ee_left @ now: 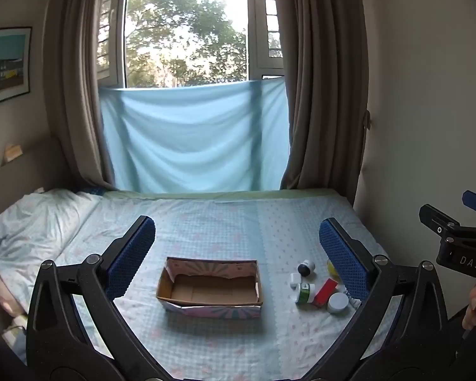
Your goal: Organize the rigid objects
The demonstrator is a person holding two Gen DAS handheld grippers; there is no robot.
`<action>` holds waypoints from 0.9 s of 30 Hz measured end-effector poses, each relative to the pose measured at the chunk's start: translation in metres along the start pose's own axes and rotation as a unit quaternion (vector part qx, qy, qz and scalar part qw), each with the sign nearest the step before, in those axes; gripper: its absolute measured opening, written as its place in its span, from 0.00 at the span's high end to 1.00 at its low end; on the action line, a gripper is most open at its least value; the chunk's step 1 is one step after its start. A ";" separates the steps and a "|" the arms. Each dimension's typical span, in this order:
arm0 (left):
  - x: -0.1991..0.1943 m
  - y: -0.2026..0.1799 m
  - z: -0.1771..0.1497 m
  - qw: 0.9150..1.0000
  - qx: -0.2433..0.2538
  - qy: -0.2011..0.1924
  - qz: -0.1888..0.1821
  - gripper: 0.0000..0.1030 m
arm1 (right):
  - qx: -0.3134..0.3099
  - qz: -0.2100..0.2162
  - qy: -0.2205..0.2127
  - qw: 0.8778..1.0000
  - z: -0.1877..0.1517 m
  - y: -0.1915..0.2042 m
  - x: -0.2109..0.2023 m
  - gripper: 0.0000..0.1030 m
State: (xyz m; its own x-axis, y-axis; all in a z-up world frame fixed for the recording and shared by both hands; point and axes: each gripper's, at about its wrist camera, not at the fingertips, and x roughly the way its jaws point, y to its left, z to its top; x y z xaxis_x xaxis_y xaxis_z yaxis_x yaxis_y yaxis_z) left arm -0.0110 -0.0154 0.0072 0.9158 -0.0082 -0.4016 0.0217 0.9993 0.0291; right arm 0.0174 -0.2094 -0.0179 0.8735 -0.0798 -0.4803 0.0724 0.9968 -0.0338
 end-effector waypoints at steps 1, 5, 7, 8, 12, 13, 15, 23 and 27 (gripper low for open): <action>0.001 0.000 -0.001 1.000 0.000 0.001 -0.001 0.00 | 0.000 0.000 0.001 1.000 0.000 -0.001 0.001 0.00; 0.001 0.004 -0.002 1.000 0.001 0.005 -0.002 0.00 | 0.004 0.001 0.002 1.000 0.000 -0.002 0.001 0.00; 0.002 0.004 -0.002 1.000 0.001 0.005 -0.003 0.01 | 0.005 -0.001 0.003 1.000 0.001 -0.003 0.000 0.00; 0.002 0.004 -0.002 1.000 0.000 0.005 -0.003 0.00 | 0.005 -0.001 0.003 1.000 0.002 -0.003 -0.001 0.00; 0.005 0.004 -0.001 1.000 0.001 0.011 -0.002 0.00 | 0.006 0.000 0.006 1.000 0.001 -0.003 -0.002 0.00; 0.005 0.004 -0.001 1.000 0.001 0.012 -0.002 0.00 | 0.006 -0.001 0.006 1.000 0.000 0.001 -0.002 0.00; 0.006 0.003 -0.002 1.000 0.002 0.014 0.000 0.00 | 0.005 0.000 0.006 1.000 0.000 0.001 -0.003 0.00; 0.006 0.004 -0.003 1.000 0.001 0.014 0.005 0.00 | 0.006 0.002 0.006 1.000 0.000 0.002 -0.004 0.00; 0.007 0.004 -0.002 1.000 0.001 0.014 0.005 0.00 | 0.006 0.003 0.006 1.000 0.002 0.004 -0.003 0.00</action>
State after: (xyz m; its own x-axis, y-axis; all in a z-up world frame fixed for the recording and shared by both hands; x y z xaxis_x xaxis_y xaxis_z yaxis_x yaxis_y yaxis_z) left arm -0.0058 -0.0111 0.0027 0.9044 0.0037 -0.4266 0.0124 0.9993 0.0349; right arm 0.0162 -0.2052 -0.0153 0.8677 -0.0733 -0.4916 0.0727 0.9971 -0.0204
